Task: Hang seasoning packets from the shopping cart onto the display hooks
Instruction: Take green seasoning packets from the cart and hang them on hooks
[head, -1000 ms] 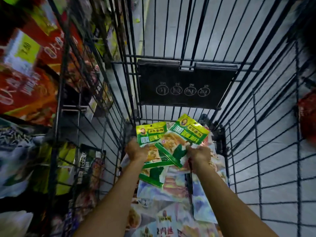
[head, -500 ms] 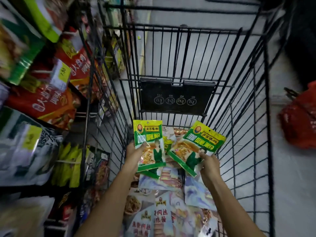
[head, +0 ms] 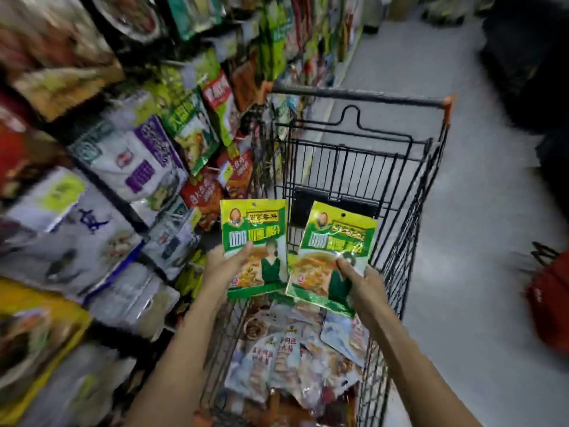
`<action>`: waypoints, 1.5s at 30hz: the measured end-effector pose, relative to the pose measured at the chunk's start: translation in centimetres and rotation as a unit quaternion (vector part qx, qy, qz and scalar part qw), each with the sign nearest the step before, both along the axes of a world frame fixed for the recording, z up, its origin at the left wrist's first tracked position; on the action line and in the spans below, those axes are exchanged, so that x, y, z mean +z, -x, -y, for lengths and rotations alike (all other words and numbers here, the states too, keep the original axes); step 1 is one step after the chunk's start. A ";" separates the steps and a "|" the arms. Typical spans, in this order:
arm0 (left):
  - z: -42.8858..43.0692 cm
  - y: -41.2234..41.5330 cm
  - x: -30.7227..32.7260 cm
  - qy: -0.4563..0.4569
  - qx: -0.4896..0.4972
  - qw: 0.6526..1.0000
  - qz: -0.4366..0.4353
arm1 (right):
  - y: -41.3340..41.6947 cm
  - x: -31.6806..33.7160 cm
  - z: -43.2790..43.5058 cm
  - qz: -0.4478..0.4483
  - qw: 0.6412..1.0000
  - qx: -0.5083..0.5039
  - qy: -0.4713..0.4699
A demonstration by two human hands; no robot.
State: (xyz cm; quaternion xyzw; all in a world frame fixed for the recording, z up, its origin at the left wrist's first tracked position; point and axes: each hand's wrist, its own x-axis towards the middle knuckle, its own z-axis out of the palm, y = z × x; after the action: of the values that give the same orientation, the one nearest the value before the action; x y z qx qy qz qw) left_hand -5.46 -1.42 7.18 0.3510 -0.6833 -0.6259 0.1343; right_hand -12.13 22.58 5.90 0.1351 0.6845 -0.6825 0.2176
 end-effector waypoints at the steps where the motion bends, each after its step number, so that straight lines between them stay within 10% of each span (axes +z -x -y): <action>1: -0.2 -1.7 2.2 0.015 0.013 1.000 -0.015 | -0.6 1.9 0.0 -0.015 1.000 0.020 0.010; 16: -1.1 -31.6 31.8 0.213 0.269 0.909 -0.236 | -15.4 30.2 9.2 -0.339 0.851 0.368 0.157; 29: -2.0 -57.9 46.0 0.362 0.462 0.763 -0.271 | -37.8 45.0 23.6 -0.356 0.669 0.556 0.340; 36: -0.3 -65.0 48.1 0.365 0.517 0.735 -0.244 | -45.3 48.2 27.5 -0.367 0.633 0.588 0.343; 45: 2.7 -67.5 49.6 0.349 0.544 0.724 -0.242 | -48.6 50.9 32.0 -0.341 0.674 0.573 0.320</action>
State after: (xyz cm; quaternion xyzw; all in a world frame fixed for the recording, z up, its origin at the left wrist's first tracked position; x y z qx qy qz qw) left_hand 62.01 -4.10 56.80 0.4278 -0.4897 -0.2268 0.7251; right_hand 36.46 -9.39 56.84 -0.6032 0.3945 -0.5999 0.3473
